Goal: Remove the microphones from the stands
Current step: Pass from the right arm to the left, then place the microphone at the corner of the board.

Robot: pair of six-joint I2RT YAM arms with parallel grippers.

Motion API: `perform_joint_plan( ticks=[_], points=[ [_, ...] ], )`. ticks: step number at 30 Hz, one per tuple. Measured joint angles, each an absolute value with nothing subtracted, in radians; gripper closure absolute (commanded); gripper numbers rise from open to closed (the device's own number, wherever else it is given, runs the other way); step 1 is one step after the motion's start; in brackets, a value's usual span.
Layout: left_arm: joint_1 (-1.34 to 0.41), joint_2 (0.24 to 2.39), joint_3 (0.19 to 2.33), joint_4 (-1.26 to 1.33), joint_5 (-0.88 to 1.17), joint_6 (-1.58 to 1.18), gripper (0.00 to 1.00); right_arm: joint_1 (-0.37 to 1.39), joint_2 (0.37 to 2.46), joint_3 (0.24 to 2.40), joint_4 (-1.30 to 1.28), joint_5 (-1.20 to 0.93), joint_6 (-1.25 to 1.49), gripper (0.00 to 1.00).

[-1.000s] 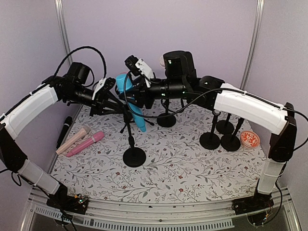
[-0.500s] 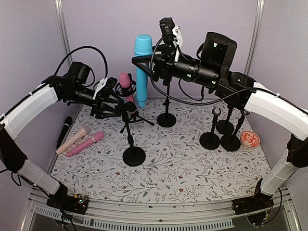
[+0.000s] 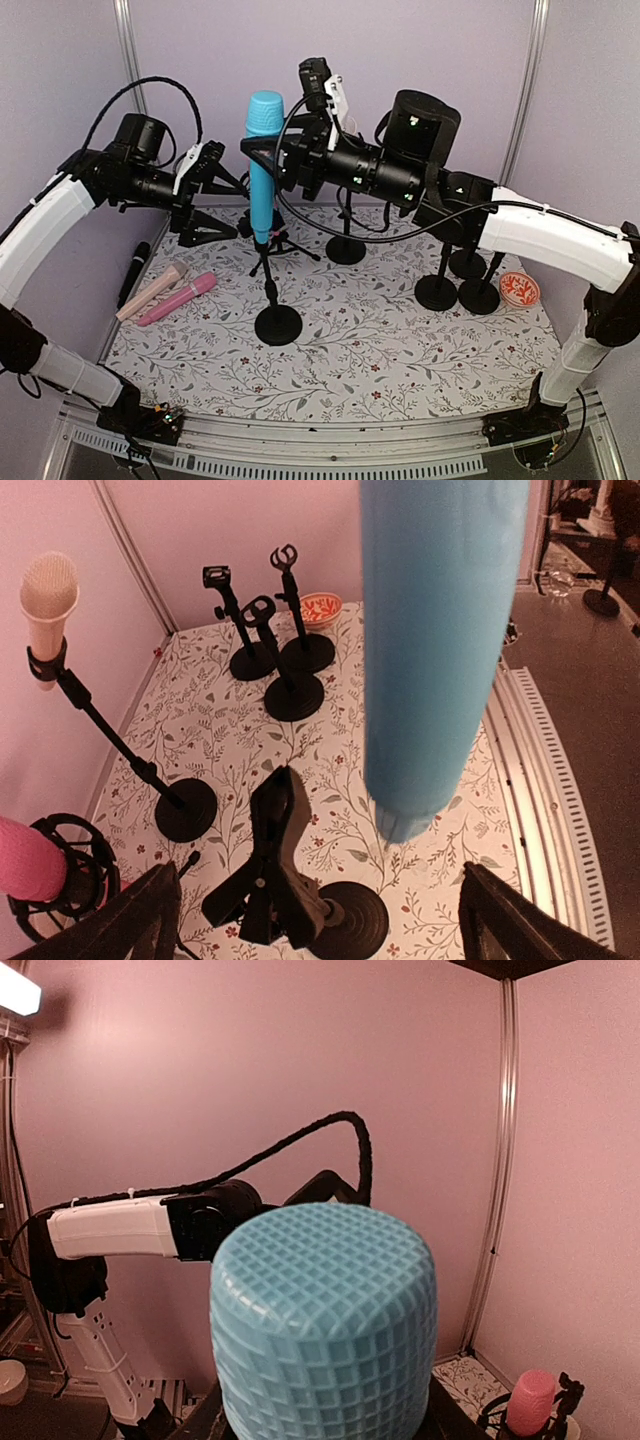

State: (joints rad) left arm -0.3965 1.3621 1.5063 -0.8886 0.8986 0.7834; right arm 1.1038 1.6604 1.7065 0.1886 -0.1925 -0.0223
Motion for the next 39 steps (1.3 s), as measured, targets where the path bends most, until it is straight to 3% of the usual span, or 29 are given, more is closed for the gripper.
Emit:
perform_joint_plan(
  ticks=[9,11,14,16,18,20,23,26,39],
  points=[
    [-0.394,1.262,1.552,-0.990,1.031,0.759,0.22,1.201,1.824,1.704,0.371,-0.078,-0.028,0.93],
    [-0.389,1.261,1.552,-1.005,1.045,0.756,0.31,1.218,1.863,1.711,0.411,-0.063,-0.032,0.93],
    [-0.376,1.261,1.549,-1.020,1.060,0.755,0.55,1.234,1.916,1.733,0.449,-0.054,-0.034,0.91],
    [-0.357,1.258,1.545,-1.036,1.071,0.754,0.73,1.242,1.945,1.749,0.476,-0.038,-0.037,0.80],
    [-0.332,1.254,1.539,-1.053,1.084,0.766,0.88,1.241,1.955,1.758,0.483,-0.028,-0.031,0.54],
    [-0.313,1.251,1.534,-1.056,1.089,0.783,0.95,1.240,1.959,1.761,0.482,-0.025,-0.035,0.35],
    [-0.262,1.226,1.503,-1.068,1.070,0.799,0.98,1.243,1.957,1.760,0.484,-0.016,-0.045,0.23],
    [-0.209,1.185,1.459,-1.066,1.008,0.818,1.00,1.243,1.924,1.725,0.488,0.003,-0.070,0.17],
    [-0.078,1.080,0.985,-0.925,0.589,0.887,1.00,1.206,1.599,1.424,0.470,0.142,-0.095,0.15]
  ],
)
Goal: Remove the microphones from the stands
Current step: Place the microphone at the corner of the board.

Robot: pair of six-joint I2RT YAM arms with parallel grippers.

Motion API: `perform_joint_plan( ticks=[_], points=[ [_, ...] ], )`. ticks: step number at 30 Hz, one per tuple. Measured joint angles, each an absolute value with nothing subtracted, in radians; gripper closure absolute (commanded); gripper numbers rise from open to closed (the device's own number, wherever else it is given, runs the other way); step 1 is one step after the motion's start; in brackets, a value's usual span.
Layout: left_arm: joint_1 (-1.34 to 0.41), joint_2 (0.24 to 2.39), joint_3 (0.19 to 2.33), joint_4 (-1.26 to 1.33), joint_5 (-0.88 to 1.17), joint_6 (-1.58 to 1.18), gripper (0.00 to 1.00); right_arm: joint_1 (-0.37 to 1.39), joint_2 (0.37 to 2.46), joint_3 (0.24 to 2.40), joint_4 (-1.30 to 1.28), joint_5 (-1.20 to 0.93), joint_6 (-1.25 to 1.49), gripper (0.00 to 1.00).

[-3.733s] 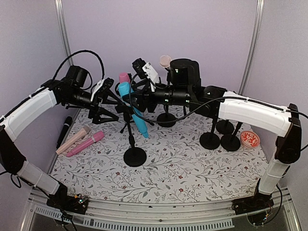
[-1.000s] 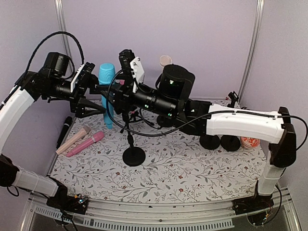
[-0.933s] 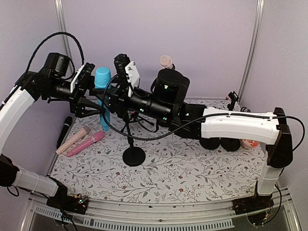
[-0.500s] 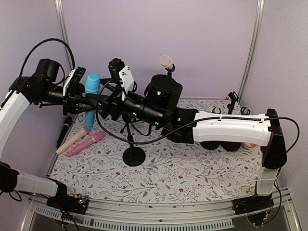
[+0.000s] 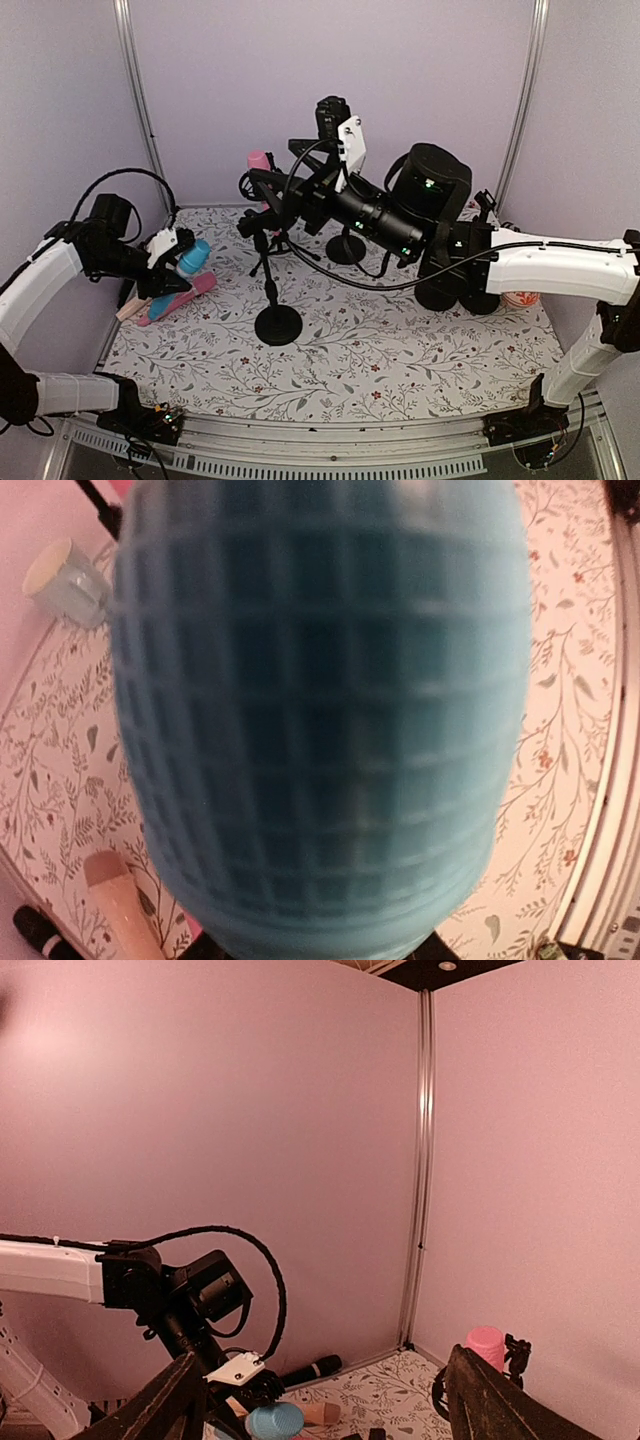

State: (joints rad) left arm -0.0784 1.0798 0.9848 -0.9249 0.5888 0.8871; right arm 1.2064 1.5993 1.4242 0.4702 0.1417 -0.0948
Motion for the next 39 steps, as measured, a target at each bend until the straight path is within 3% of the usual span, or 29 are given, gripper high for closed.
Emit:
perform_joint_plan(
  ticks=[8,17,22,32,39],
  points=[
    [-0.069,1.106,0.667,-0.739,0.321,0.921,0.91,1.155,1.513,1.277,0.408,0.191,-0.018,0.16],
    [-0.069,1.206,0.591,-0.588,0.174,0.899,0.56,1.143,1.515,1.242,0.294,0.216,0.012,0.17],
    [-0.069,1.243,0.564,-0.527,0.167,0.865,0.40,1.134,1.530,1.241,0.270,0.205,0.038,0.18],
    [-0.068,1.243,0.559,-0.522,0.211,0.822,0.33,1.111,1.584,1.149,0.270,0.197,0.133,0.25],
    [-0.069,1.206,0.697,-0.623,0.379,0.777,0.18,1.116,1.663,1.120,0.279,0.221,0.166,0.25]
  ],
)
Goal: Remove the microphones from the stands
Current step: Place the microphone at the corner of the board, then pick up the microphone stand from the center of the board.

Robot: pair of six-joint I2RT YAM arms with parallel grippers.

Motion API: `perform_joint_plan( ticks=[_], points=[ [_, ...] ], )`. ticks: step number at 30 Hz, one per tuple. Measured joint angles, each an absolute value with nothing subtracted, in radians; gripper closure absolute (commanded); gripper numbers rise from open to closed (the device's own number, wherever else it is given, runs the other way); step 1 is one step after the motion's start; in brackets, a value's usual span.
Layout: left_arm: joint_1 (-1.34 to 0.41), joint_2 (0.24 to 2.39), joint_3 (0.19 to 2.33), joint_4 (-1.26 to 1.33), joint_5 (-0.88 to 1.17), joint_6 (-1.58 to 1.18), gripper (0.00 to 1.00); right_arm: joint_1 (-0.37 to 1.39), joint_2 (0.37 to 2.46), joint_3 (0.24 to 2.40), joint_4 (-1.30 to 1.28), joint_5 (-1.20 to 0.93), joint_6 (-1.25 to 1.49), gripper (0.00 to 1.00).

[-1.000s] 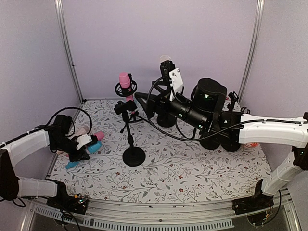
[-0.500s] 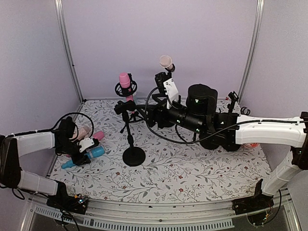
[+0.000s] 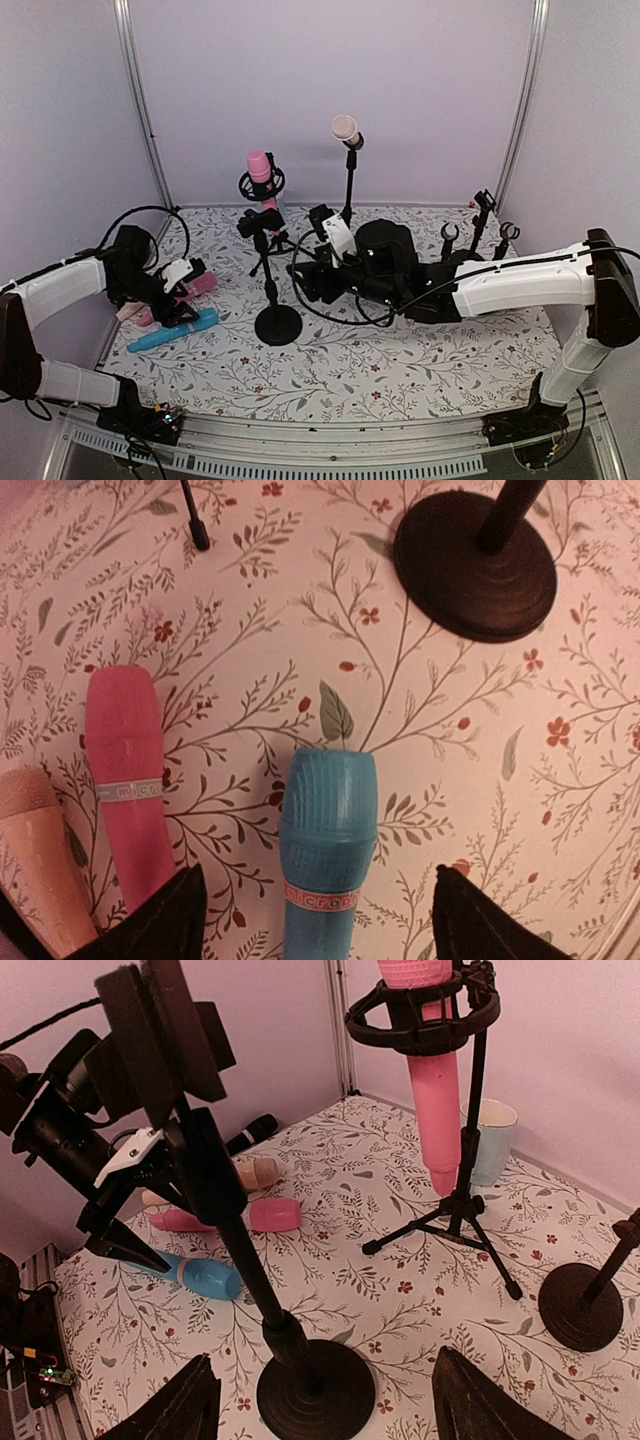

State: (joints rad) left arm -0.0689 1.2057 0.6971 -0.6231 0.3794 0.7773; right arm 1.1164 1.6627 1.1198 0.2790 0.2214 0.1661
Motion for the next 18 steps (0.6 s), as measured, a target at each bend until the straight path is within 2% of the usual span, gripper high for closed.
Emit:
perform_joint_plan(
  ticks=[8,18],
  points=[
    [-0.071,1.190,0.835,-0.698,0.563,0.728,0.15,1.134,1.808,1.181,0.347,0.228,0.162,0.25],
    [-0.079,1.189,0.852,-0.739,0.623,0.717,0.15,1.155,1.978,1.227,0.390,0.232,0.158,0.28]
  ],
)
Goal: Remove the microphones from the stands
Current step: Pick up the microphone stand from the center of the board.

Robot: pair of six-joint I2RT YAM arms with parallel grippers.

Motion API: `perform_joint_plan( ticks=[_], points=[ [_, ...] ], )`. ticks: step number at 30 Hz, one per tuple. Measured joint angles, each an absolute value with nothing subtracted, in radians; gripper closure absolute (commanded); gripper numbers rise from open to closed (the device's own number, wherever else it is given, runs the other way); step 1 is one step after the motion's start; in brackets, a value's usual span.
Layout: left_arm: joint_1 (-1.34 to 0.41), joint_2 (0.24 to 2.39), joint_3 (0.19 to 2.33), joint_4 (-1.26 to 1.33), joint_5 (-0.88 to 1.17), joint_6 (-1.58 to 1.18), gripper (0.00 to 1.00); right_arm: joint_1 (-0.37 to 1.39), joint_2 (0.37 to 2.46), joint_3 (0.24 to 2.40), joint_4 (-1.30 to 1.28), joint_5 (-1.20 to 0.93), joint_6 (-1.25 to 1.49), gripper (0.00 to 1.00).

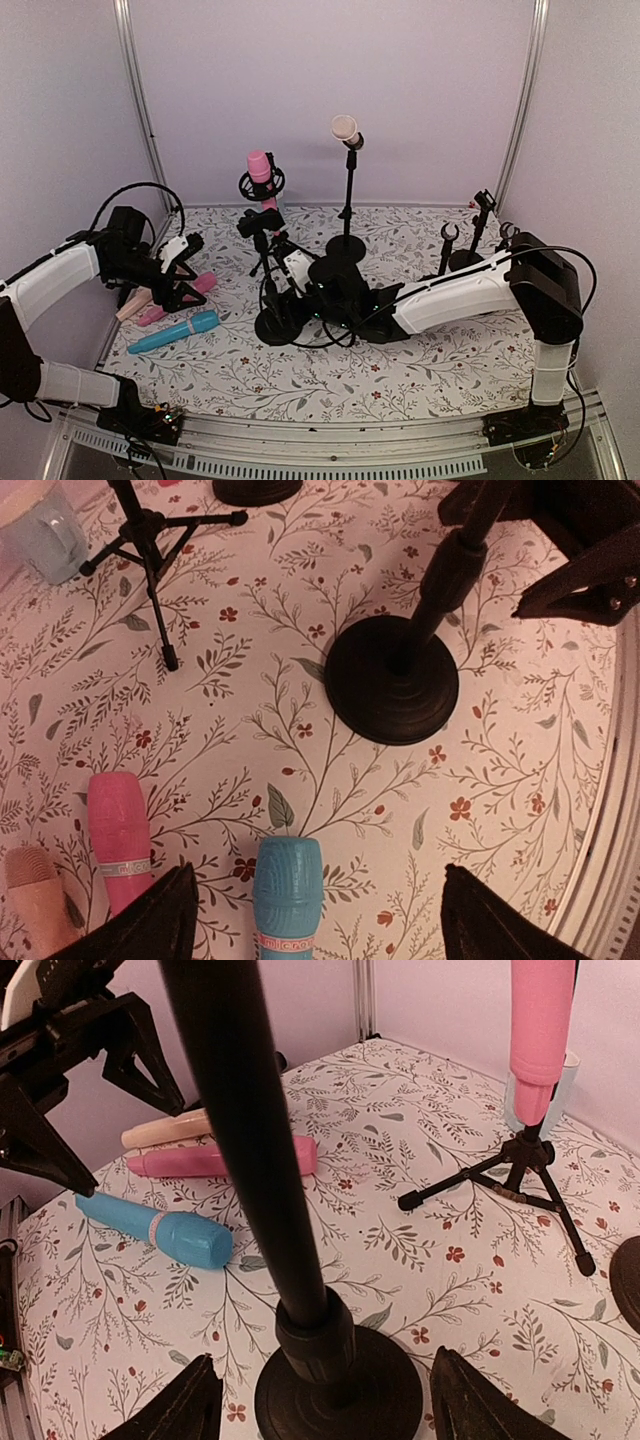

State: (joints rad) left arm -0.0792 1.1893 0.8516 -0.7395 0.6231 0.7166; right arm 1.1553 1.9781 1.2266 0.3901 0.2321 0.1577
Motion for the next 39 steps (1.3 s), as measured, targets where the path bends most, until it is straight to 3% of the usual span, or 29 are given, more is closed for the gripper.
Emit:
perform_joint_plan(
  ticks=[11,18,26,29,39],
  points=[
    [-0.084,1.165,0.852,-0.758,0.620,0.722,0.15,1.158,2.070,1.334,0.432,0.260,0.142,0.51],
    [-0.087,1.158,0.858,-0.771,0.622,0.729,0.15,1.158,2.090,1.334,0.434,0.272,0.147,0.58],
    [-0.105,1.159,0.881,-0.773,0.635,0.728,0.15,1.158,2.090,1.334,0.439,0.284,0.146,0.99],
    [-0.121,1.167,0.885,-0.771,0.648,0.726,0.16,1.155,2.088,1.332,0.445,0.287,0.139,1.00],
    [-0.290,1.304,1.013,-0.733,0.739,0.630,0.33,1.119,1.956,1.295,0.400,0.194,0.192,1.00]
  ],
)
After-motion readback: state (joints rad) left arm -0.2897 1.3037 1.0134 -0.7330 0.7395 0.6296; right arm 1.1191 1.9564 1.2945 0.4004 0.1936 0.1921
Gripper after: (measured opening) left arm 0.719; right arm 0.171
